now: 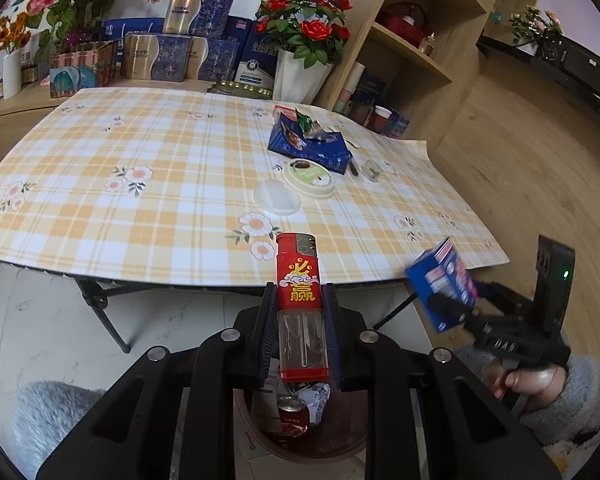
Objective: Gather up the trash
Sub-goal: 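Drop the milk carton into the bin with the right tool while the left holds the lighter, then lower the red lighter into the bin and open the left tool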
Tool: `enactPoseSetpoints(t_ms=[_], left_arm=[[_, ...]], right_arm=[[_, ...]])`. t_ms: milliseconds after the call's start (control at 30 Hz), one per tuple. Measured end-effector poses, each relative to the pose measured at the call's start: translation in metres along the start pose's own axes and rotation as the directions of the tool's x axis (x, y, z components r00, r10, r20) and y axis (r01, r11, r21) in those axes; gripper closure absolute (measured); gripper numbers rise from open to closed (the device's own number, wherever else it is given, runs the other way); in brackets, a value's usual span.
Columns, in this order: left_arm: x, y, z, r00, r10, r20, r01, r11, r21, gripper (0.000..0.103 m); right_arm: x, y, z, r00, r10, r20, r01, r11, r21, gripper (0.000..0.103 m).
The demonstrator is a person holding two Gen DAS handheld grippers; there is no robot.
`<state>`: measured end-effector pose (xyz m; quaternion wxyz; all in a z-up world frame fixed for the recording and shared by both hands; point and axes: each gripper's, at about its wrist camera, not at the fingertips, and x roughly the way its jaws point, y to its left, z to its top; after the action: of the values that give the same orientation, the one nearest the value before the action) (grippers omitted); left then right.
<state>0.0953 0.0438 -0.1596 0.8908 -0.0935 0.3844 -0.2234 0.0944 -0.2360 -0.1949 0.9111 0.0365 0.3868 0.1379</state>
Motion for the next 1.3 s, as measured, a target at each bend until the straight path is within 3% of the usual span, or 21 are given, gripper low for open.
enactPoseSetpoints(t_ms=[133, 433, 767, 900, 1033, 1200, 1300], left_arm=[[0.002, -0.005, -0.01, 1.0, -0.018, -0.013, 0.018, 1.0, -0.001, 0.081], [0.015, -0.015, -0.022, 0.997, -0.045, -0.061, 0.046, 0.999, 0.022, 0.081], [0.021, -0.009, -0.025, 0.996, -0.048, -0.077, 0.049, 0.999, 0.007, 0.081], [0.027, -0.009, -0.027, 0.995, -0.05, -0.09, 0.052, 0.999, 0.017, 0.081], [0.04, -0.017, -0.028, 0.99, -0.062, -0.124, 0.075, 0.992, 0.097, 0.081], [0.068, -0.03, -0.039, 0.974, -0.087, -0.211, 0.126, 0.976, 0.177, 0.081], [0.085, -0.033, -0.051, 0.959, -0.071, -0.274, 0.129, 0.972, 0.198, 0.081]], right_arm=[[0.013, 0.013, -0.024, 0.997, 0.014, -0.071, -0.016, 0.999, -0.03, 0.021], [0.029, 0.016, -0.033, 0.989, 0.031, -0.145, -0.035, 0.999, -0.026, 0.02], [0.031, 0.019, -0.031, 0.986, 0.076, -0.147, -0.079, 0.997, -0.012, 0.013], [0.016, 0.015, -0.025, 0.999, 0.017, -0.036, -0.017, 1.0, -0.004, 0.011], [0.001, 0.003, -0.019, 0.994, -0.086, 0.062, 0.084, 0.996, 0.04, 0.009], [-0.004, -0.016, -0.02, 0.971, -0.222, 0.087, 0.213, 0.972, 0.104, 0.008], [-0.001, -0.027, -0.022, 0.964, -0.257, 0.069, 0.246, 0.959, 0.138, 0.008]])
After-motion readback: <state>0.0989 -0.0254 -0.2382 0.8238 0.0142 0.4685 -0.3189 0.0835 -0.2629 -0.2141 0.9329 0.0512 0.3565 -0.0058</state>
